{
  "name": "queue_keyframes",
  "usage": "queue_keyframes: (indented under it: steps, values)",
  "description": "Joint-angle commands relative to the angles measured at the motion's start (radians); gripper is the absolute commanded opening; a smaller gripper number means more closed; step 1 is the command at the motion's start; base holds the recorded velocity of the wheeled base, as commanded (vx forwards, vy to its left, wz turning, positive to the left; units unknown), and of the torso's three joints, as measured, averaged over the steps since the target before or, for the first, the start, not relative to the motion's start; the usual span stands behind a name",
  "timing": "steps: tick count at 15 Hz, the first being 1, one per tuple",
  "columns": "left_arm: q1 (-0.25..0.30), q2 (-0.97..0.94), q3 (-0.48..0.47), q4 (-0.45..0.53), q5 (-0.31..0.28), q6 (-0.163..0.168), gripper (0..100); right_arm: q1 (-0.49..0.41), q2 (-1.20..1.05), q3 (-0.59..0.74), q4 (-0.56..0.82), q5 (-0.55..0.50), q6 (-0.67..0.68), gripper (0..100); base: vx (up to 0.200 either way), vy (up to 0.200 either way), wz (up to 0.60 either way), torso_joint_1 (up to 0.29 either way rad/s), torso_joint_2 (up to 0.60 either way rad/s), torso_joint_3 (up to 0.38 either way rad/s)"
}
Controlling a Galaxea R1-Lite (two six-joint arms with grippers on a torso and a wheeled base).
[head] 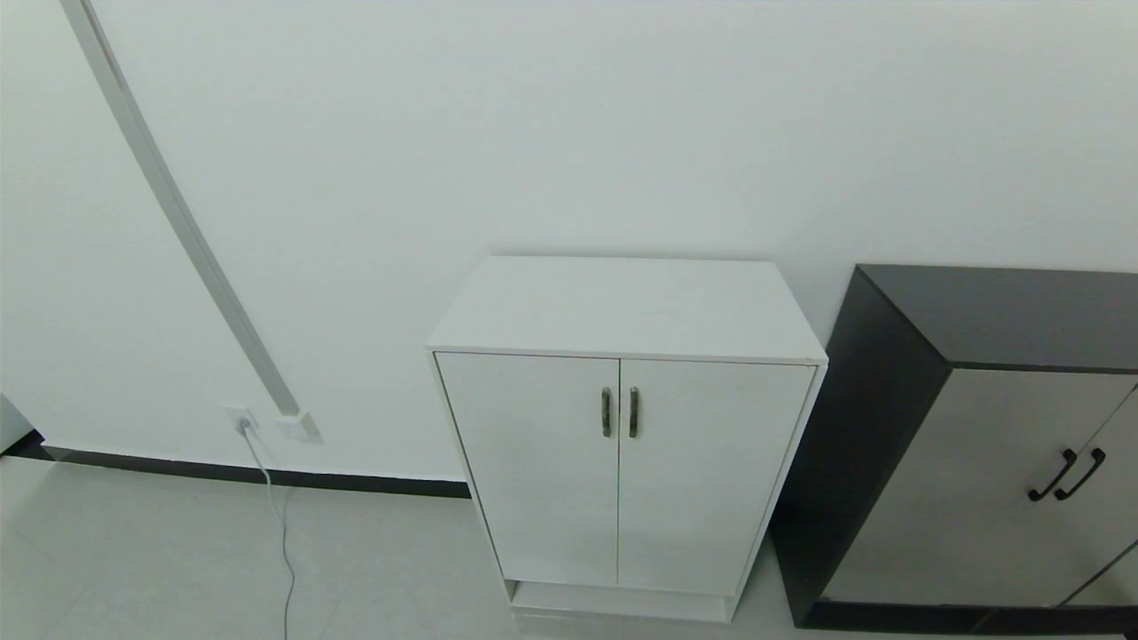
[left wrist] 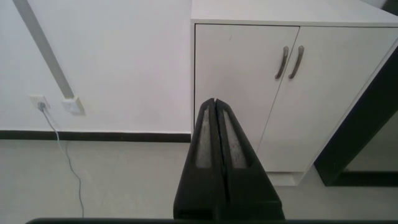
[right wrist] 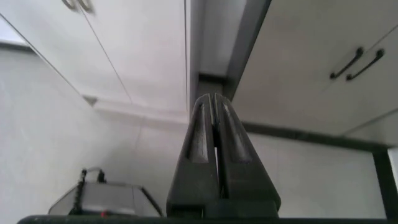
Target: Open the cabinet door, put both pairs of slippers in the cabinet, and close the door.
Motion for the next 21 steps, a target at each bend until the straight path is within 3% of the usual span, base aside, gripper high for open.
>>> queue_keyframes:
  steps: [1,13,21]
  values:
    - [0.0,0.0,0.0,0.0,0.0,0.0,0,0.002,-0.075,0.064,0.003,0.006,0.002,0,0.0,0.0,0.0,0.0,0.0,0.0]
    - [0.0,0.0,0.0,0.0,0.0,0.0,0,0.05,-0.091,0.197,-0.023,0.055,0.028,0,0.0,0.0,0.0,0.0,0.0,0.0]
    - [0.0,0.0,0.0,0.0,0.0,0.0,0,-0.028,-0.411,0.197,-0.023,0.05,0.043,0,0.0,0.0,0.0,0.0,0.0,0.0]
